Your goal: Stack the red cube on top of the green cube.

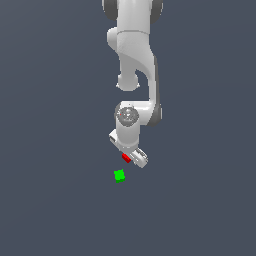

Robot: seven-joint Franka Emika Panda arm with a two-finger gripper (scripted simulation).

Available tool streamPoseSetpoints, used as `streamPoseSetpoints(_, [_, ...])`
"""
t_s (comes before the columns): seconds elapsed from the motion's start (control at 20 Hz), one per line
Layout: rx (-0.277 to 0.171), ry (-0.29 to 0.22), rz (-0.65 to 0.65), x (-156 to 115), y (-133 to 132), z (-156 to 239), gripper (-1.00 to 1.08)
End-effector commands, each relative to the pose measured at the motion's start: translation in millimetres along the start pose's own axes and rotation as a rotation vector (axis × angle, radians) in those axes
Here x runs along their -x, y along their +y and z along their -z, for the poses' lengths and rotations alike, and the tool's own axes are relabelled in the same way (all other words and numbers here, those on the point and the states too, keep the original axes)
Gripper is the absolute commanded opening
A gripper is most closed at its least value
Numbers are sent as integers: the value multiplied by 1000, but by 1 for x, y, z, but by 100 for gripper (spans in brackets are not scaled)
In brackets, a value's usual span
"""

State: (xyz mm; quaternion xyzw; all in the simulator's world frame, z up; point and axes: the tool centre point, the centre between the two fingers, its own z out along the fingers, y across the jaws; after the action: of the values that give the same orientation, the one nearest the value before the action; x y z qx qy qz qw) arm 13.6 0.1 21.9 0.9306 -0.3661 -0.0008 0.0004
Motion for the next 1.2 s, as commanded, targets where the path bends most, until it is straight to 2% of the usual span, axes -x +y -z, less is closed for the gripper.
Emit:
streamPoseSetpoints(0.0, [-1, 1, 0, -1, -1, -2, 100])
streamPoseSetpoints(0.05, [-1, 1, 0, -1, -1, -2, -100])
streamPoseSetpoints(0.7, [-1, 1, 0, -1, -1, 1, -100])
streamPoseSetpoints(1.15, [-2, 1, 0, 0, 0, 43, -100])
